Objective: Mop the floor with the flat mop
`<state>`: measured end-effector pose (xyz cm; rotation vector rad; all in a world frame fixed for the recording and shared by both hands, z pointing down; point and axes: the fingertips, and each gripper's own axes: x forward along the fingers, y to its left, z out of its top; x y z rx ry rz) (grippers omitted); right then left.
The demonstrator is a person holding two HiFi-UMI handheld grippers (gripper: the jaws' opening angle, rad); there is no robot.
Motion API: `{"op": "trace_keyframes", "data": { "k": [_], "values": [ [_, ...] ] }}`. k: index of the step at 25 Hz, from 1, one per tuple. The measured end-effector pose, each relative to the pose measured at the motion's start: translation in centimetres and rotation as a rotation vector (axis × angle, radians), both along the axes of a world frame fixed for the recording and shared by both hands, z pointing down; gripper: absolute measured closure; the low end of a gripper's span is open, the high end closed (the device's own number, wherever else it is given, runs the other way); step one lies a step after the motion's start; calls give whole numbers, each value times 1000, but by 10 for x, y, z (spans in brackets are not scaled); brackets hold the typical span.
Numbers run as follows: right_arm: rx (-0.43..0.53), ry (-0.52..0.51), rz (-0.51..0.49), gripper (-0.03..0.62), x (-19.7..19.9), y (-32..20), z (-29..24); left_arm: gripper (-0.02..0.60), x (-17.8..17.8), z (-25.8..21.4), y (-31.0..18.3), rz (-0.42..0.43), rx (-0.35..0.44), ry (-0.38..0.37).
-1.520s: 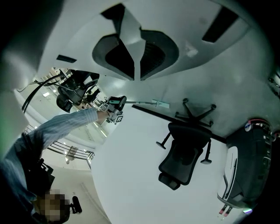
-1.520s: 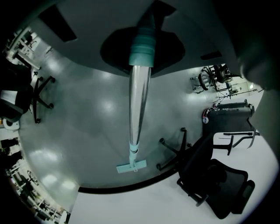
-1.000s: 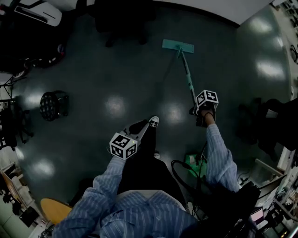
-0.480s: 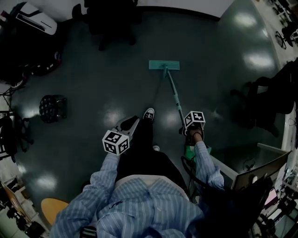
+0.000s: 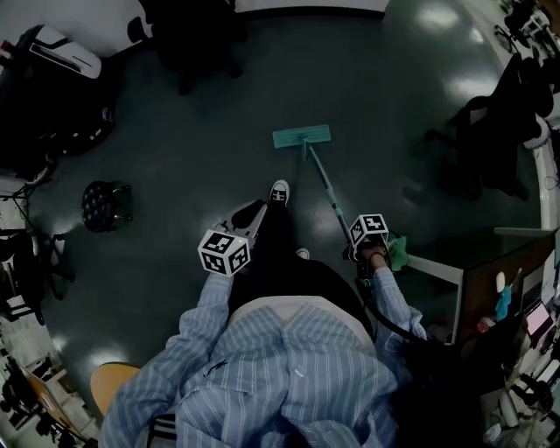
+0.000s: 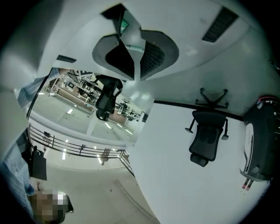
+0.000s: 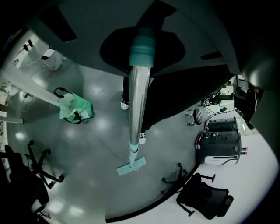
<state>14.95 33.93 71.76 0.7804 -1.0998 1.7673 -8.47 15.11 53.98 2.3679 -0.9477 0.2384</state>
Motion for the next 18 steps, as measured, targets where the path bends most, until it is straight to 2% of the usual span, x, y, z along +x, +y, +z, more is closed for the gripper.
{"op": "trace_keyframes", "data": {
  "k": [3,8,14,18],
  "values": [
    [-4,5,-12,562,-1,47,-4,537,-5,-12,28,4,34,8],
    [-5,5,-31,562,-11,91,-9,537,-25,-25,59,-9,80,3],
    [-13,5,-39,562,-5,112,-13,537,-21,-38,72,-14,112,10],
    [-11,-10,-54,560,-1,121,-9,537,-6,-42,86,5,134,15]
  ]
}}
